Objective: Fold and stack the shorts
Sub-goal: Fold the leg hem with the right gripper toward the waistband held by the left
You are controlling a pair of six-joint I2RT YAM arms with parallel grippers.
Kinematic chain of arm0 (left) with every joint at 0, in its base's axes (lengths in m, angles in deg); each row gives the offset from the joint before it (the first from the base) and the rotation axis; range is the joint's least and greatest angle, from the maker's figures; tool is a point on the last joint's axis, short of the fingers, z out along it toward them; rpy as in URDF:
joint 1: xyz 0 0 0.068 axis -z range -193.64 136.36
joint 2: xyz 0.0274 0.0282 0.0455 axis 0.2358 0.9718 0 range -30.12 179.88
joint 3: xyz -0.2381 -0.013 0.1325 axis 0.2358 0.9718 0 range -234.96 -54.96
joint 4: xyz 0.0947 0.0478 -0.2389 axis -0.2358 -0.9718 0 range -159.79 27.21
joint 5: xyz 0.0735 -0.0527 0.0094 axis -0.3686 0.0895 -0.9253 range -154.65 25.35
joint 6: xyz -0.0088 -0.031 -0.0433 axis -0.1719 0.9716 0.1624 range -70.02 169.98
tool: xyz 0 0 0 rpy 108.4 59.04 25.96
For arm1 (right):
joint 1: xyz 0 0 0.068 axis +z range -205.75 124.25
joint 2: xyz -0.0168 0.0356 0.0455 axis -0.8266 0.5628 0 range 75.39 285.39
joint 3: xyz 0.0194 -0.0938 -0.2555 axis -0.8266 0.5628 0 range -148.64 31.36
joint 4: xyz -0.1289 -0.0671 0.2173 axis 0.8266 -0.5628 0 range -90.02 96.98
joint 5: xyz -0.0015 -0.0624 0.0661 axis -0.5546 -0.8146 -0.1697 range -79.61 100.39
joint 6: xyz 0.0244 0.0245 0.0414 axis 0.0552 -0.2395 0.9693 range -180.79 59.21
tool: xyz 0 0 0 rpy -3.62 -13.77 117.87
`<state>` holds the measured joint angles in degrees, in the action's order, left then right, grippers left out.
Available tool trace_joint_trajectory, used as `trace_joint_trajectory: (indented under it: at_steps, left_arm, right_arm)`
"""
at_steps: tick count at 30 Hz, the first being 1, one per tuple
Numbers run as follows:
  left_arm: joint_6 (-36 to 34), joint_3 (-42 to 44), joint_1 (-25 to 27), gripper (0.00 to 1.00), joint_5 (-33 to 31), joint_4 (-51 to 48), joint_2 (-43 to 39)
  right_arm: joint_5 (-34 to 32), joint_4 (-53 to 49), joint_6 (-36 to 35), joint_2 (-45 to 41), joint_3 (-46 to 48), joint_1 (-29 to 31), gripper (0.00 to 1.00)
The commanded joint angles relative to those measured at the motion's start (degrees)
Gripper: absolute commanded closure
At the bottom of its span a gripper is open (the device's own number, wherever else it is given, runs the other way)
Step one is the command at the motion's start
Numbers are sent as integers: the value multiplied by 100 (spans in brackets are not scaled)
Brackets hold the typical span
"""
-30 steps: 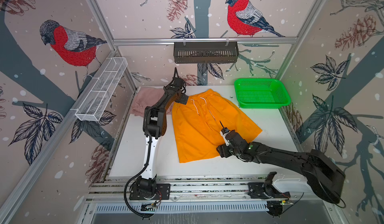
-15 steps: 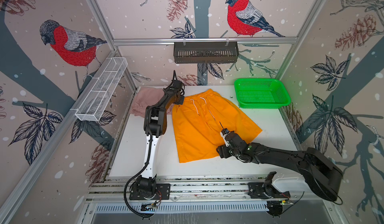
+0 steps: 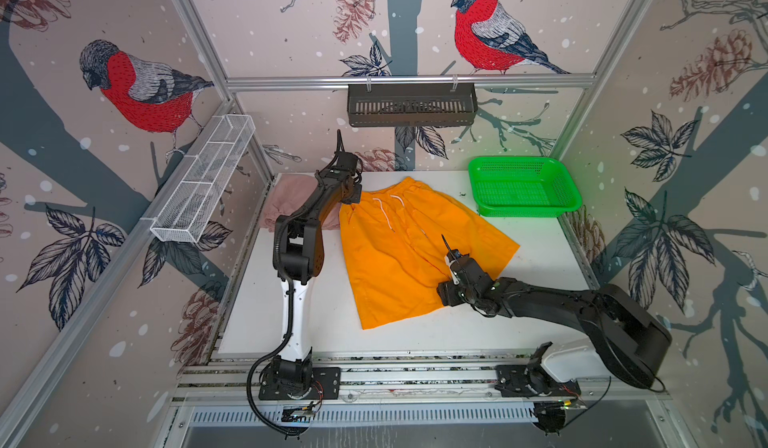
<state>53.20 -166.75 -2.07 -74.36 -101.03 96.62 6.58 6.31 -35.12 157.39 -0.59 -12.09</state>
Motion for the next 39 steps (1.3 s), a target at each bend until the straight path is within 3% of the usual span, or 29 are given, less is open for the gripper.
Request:
trace_joint_trajectory:
  at_steps: [1,10,13,14,15,17,21,29,36,39]
  left_arm:
    - [526,640,-40,100,-497,-50,-609]
    - [1475,2890,-366,100,-982,635,-2295]
    - [1805,3547,-366,100,-621,853,-2789]
    - [1923,3792,-366,88,-534,978,-3003]
    - [2035,4065,-366,65,-538,1098,-3211]
    - [2141,4510,-366,2,-657,1276,-3622]
    - [2042,5123,-392,2,-985,1792,-4303]
    - [1781,4449,-401,2,-521,1626,-3872]
    - [1390,4142,-401,2,171,1895,-3247]
    - [813,3826,-393,2,996,2215,-2777]
  right_arm:
    - [-45,-24,-417,296,-290,-64,24]
    - [48,86,-1262,1468,-1602,-598,24]
    - [97,0,-1471,1678,-1970,-764,24]
    - [78,-80,-1540,1730,-2096,-809,24]
    - [56,-171,-1593,1749,-2209,-832,24]
    - [21,-335,-1627,1615,-2291,-868,23]
    - [218,-689,-1465,812,-1940,-860,22]
    - [34,-1419,-399,-505,-559,-654,22]
    - [113,-646,-3,-389,-102,-615,26]
    - [58,-551,-9,-116,-183,-656,33]
